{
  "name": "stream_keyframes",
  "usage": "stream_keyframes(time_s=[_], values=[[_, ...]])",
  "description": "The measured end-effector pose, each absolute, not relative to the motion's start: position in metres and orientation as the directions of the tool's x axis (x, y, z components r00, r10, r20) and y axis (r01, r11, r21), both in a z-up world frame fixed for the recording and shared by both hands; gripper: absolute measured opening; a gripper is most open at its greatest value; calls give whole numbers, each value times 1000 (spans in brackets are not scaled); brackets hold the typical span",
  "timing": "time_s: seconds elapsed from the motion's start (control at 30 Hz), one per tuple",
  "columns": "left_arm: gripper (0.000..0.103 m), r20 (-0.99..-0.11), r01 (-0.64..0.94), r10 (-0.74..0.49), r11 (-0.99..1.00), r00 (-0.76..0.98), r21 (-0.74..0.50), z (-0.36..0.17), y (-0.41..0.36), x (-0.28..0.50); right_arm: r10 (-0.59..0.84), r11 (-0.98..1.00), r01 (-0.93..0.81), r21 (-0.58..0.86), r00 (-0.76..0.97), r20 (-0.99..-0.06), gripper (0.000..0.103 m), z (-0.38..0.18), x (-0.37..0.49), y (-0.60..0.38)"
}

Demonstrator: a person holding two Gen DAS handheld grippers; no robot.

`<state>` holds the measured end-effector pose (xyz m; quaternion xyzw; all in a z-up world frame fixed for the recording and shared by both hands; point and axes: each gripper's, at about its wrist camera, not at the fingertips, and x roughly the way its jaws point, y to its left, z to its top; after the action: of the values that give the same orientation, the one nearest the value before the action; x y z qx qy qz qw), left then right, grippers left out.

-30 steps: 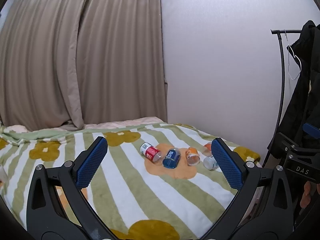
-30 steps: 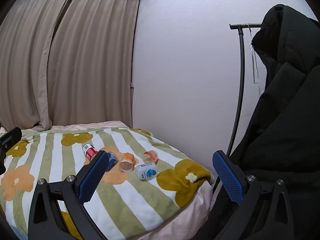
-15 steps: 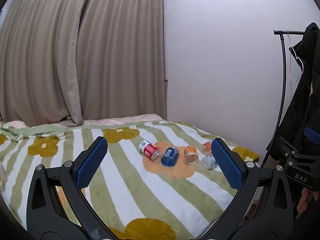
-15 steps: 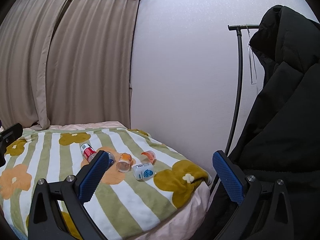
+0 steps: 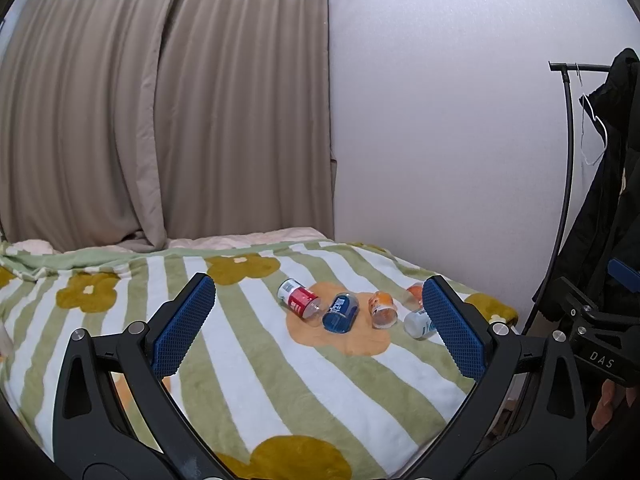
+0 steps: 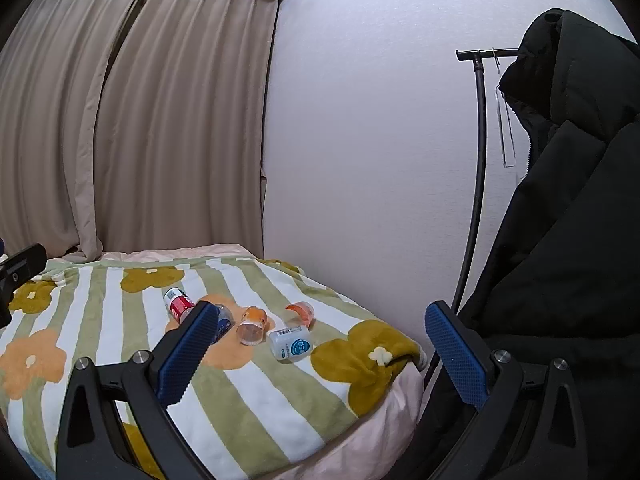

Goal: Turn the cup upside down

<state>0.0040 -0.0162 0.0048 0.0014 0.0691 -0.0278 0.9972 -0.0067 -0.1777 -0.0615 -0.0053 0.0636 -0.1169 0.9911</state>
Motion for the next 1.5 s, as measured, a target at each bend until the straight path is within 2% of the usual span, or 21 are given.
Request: stream_keyframes(time_s=[0.97,1.5], values=[[103,-169,85,-85,996,982,-6,4,-21,10,-221,975,219,-28,967,-125,103,-64,-10,-175],[103,-216,135,-134,991,967,-10,-8,-24,34,-208,978,206,-34,962,-174,103,-80,7,-177]])
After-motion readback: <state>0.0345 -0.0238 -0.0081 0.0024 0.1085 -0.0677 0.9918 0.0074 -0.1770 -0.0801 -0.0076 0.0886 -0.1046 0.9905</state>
